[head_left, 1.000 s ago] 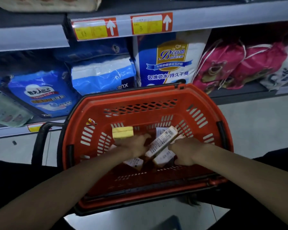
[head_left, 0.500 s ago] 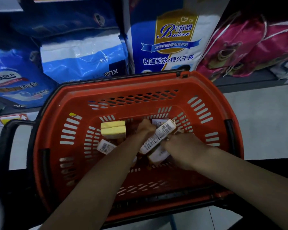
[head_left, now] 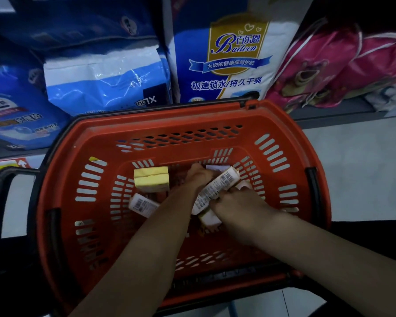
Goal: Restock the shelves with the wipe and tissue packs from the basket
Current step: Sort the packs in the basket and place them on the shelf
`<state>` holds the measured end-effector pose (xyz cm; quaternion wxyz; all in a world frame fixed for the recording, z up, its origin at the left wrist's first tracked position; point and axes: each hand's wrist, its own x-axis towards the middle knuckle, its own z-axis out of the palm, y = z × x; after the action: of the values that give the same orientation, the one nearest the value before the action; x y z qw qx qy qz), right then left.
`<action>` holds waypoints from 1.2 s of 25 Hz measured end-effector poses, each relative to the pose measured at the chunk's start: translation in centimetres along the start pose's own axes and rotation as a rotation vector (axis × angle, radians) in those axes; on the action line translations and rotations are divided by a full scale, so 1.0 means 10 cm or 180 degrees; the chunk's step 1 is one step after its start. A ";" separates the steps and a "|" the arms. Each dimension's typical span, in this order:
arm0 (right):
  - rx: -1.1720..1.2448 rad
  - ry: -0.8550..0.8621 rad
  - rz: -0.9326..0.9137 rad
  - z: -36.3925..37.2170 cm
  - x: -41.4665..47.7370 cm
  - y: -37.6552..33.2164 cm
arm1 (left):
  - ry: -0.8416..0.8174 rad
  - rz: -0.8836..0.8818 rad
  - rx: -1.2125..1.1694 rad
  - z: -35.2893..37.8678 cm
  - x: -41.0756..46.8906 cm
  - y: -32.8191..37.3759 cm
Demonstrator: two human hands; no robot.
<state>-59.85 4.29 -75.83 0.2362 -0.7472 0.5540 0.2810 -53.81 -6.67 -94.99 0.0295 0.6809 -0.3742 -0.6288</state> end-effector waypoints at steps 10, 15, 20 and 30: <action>0.0325 -0.0586 0.0272 -0.10 0.09 0.06 | -0.0473 -0.0267 -0.0234 0.08 -0.03 0.09; -0.0042 -0.1171 0.0647 -0.17 0.07 0.27 | -0.0529 0.0277 0.0746 -0.24 -0.01 0.10; -0.0042 -0.0957 0.0552 -0.21 -0.03 0.25 | -0.0187 0.1147 0.1970 -0.57 -0.46 0.14; 0.0219 -0.0001 0.0671 -0.57 -0.18 0.25 | 0.0067 0.2206 0.1619 -1.68 -2.11 0.79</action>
<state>-61.74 1.08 -70.52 0.2309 -0.6762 0.6388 0.2853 -41.33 -8.04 -69.89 0.0740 0.5070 -0.7236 -0.4625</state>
